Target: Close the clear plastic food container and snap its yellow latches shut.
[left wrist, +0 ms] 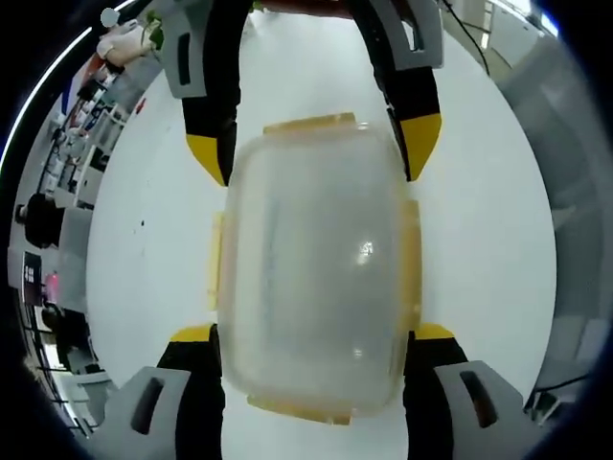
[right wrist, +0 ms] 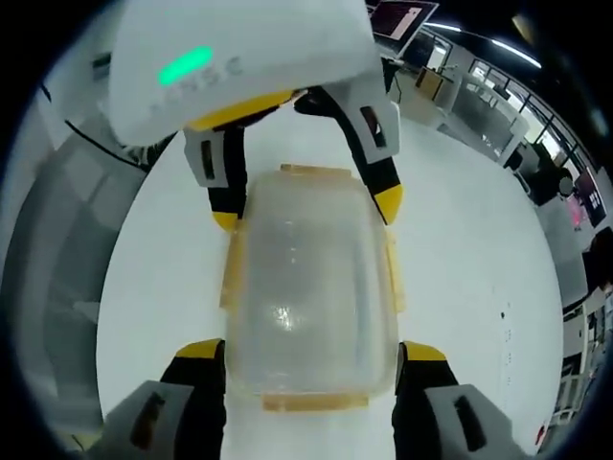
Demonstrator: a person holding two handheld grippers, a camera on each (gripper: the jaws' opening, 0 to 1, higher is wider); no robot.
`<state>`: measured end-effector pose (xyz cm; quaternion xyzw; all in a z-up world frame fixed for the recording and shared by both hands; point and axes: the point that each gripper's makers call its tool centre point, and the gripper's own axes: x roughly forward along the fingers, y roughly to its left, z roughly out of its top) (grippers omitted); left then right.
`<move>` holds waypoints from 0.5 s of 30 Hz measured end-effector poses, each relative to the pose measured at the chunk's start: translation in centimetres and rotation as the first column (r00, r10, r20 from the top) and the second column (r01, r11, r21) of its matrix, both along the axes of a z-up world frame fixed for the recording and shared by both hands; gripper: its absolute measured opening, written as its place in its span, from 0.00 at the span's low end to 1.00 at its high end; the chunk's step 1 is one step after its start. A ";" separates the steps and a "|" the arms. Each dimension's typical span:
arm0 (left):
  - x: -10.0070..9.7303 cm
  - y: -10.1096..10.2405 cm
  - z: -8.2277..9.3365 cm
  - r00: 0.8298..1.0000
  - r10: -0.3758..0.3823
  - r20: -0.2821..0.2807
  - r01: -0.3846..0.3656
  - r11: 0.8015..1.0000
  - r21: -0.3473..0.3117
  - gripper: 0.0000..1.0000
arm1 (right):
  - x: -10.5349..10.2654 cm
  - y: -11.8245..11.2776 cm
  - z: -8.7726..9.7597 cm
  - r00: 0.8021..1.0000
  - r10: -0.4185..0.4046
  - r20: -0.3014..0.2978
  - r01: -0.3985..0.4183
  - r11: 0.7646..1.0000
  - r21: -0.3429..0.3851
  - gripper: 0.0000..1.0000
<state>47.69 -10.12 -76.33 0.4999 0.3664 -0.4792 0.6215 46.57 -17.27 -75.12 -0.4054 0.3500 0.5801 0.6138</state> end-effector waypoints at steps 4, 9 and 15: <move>0.3 0.8 0.0 1.000 -0.002 0.001 0.002 1.000 0.005 0.75 | 0.3 0.8 0.0 1.000 -0.005 0.001 0.005 1.000 0.005 0.71; 0.8 1.5 0.0 1.000 -0.002 0.001 0.002 1.000 0.002 0.75 | 0.9 1.5 -0.1 1.000 -0.009 0.001 0.009 1.000 0.009 0.71; 1.4 2.0 0.0 1.000 -0.005 0.002 0.005 1.000 0.003 0.75 | 1.4 2.0 0.0 1.000 -0.010 0.002 0.010 1.000 0.009 0.71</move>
